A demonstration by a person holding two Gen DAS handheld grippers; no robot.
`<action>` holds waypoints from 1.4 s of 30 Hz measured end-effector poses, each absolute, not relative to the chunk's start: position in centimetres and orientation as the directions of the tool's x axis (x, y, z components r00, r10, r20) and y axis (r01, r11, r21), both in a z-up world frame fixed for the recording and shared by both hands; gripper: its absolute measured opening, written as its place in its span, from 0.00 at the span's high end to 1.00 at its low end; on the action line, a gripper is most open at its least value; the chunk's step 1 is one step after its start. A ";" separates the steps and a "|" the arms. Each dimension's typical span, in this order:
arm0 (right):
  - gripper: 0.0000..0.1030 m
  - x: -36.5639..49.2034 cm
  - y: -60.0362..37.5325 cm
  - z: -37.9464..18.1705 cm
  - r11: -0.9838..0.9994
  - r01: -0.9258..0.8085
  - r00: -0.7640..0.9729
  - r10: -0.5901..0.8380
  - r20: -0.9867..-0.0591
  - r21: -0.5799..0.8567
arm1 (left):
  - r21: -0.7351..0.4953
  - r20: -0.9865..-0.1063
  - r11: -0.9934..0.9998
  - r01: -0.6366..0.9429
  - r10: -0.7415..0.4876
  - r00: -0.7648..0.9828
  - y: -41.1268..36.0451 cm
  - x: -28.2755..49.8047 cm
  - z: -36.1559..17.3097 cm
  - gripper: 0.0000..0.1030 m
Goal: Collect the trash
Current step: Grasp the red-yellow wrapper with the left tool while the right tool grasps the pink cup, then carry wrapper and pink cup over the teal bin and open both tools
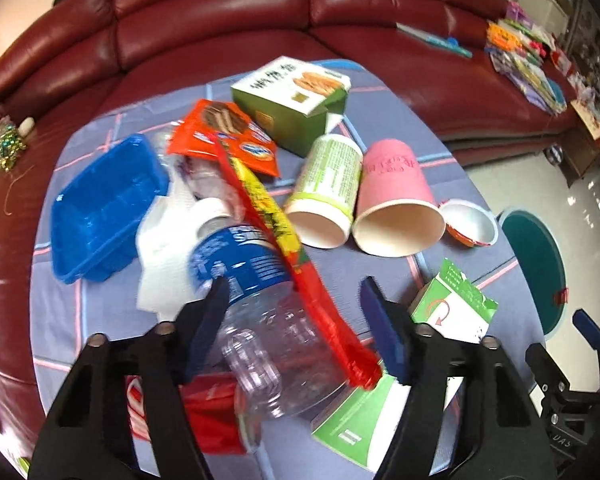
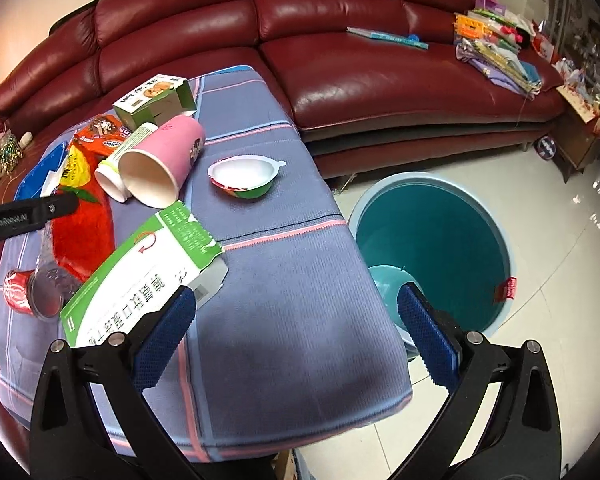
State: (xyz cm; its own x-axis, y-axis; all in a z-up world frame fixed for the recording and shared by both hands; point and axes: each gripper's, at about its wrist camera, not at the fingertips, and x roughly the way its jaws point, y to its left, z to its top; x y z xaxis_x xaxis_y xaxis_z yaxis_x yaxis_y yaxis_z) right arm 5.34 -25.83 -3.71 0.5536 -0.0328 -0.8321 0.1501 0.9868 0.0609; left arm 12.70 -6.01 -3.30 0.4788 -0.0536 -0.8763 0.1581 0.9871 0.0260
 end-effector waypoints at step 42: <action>0.97 15.1 -18.2 -1.5 0.991 -0.106 0.606 0.131 -0.784 0.084 | -0.078 -0.771 0.976 0.206 -0.190 0.608 -1.4 11.8 2.8 0.97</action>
State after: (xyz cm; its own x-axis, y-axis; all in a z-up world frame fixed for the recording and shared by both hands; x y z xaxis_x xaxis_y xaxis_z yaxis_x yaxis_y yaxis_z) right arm 15.07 -18.17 -1.52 0.6061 0.1314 -0.7845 -0.1059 0.9908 0.0841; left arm 11.77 -1.43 2.82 0.6080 -0.1896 -0.7710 0.2058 0.9755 -0.0776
